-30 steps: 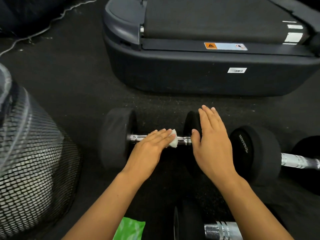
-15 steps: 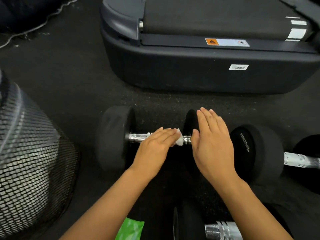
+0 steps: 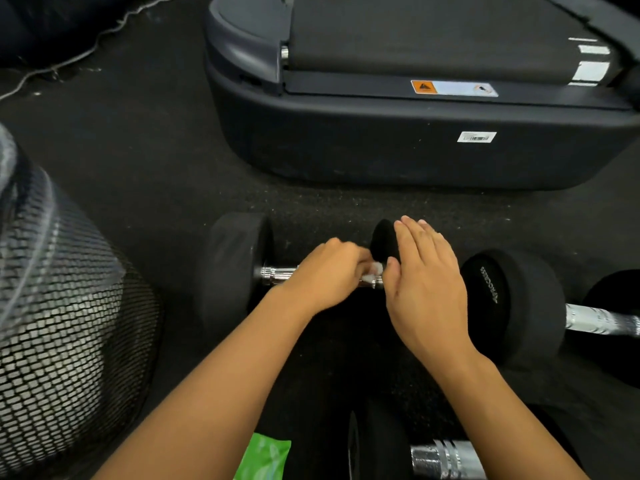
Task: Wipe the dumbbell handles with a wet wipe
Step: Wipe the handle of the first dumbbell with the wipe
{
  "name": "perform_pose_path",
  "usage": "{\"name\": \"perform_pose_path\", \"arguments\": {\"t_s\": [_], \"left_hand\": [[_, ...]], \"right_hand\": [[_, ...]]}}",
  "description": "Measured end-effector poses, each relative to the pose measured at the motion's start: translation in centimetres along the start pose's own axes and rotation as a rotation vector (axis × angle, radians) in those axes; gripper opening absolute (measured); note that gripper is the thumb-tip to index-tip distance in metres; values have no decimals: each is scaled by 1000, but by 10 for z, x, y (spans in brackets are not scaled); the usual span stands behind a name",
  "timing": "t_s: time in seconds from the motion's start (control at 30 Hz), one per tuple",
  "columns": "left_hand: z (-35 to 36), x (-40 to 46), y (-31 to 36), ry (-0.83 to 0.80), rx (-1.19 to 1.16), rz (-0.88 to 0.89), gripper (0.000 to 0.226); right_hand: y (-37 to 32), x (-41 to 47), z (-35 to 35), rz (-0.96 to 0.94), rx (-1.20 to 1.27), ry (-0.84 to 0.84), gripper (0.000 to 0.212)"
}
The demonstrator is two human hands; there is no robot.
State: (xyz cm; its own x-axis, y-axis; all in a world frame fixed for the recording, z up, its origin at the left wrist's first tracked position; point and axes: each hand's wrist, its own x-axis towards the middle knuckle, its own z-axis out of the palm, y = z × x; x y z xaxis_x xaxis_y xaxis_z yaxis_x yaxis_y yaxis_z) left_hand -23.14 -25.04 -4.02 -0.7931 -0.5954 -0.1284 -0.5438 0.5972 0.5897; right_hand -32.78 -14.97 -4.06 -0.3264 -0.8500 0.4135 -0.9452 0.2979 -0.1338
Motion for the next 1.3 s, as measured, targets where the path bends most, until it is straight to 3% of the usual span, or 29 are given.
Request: {"name": "perform_pose_path", "arguments": {"t_s": [0.07,0.13,0.2,0.33,0.47,0.63,0.73,0.9,0.97,1.13,1.3], "left_hand": [[-9,16,4,-86,-19,-100,19],[-6,16,3,-74,25,-80,16],[14,1,-6,97,113,46,18],[62,-31,-38,603,143,427,26],[71,-35,-53,742,172,527,28],[73,-23,-36,691,226,552,28],[66,-19,-30,637,214,440,27],[17,0,5,227,295,39,13],[11,5,3,126,295,-14,14],[31,-21,-8,290,219,215,23],[9,9,3,87,241,-14,14]], "right_hand": [[0,1,0,0,4,-1,51],[0,2,-1,-1,7,2,51],[-1,2,-1,-4,3,7,51],[0,2,0,-4,8,30,50],[0,1,2,1,24,30,50],[0,0,2,-4,13,37,49],[1,0,3,6,10,41,49],[0,1,3,15,7,33,51],[0,1,3,12,10,31,51],[-1,-1,3,14,11,45,50],[0,0,2,11,14,39,51]]}}
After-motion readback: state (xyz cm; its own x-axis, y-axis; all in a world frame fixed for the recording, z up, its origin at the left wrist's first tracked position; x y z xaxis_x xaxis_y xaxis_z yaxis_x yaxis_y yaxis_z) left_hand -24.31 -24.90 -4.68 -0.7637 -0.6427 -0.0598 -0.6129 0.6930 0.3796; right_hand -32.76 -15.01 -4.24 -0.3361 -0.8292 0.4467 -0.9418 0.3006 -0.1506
